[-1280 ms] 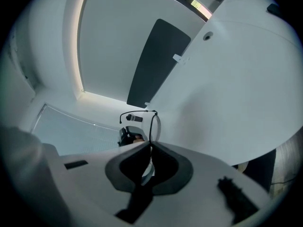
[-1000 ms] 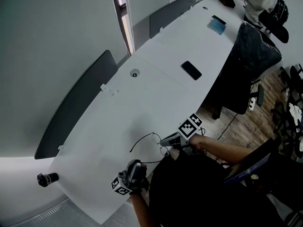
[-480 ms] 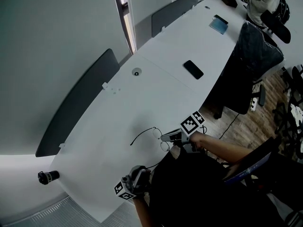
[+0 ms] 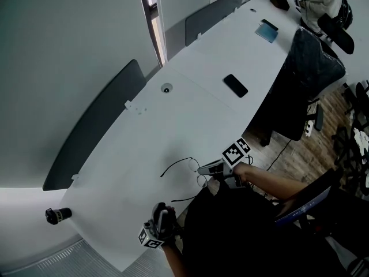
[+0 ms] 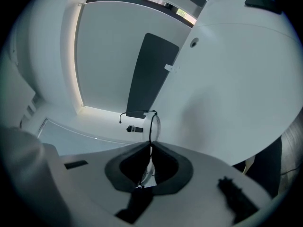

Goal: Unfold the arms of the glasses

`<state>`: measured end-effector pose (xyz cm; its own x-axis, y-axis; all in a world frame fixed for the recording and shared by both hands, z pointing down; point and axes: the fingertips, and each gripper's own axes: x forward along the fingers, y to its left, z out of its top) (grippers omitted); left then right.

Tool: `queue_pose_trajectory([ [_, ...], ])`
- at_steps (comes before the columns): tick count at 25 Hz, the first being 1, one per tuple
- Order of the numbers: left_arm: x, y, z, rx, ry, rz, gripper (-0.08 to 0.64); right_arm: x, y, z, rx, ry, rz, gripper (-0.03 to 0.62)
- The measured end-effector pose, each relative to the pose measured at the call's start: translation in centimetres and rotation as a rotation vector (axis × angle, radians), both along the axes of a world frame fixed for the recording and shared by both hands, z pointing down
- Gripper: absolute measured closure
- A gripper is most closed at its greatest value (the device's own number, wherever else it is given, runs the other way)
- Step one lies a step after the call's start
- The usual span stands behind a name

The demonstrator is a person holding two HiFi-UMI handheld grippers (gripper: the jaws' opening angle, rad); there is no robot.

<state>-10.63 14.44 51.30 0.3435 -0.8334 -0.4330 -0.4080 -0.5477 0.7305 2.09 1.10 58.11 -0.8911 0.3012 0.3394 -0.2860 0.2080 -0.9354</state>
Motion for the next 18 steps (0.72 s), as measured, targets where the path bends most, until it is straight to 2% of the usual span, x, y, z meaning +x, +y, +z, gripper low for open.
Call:
queue_pose_trajectory([
  [5,-1.7,0.9,1.6,-0.049,0.029,-0.109,0.48,0.1,-0.2,-0.3,0.002,-0.026,0.019,0.574],
  [18,-1.9,1.0,3.8,-0.096,0.059,-0.138,0.48,0.3,-0.1,0.2,0.029,-0.035,0.006,0.574],
])
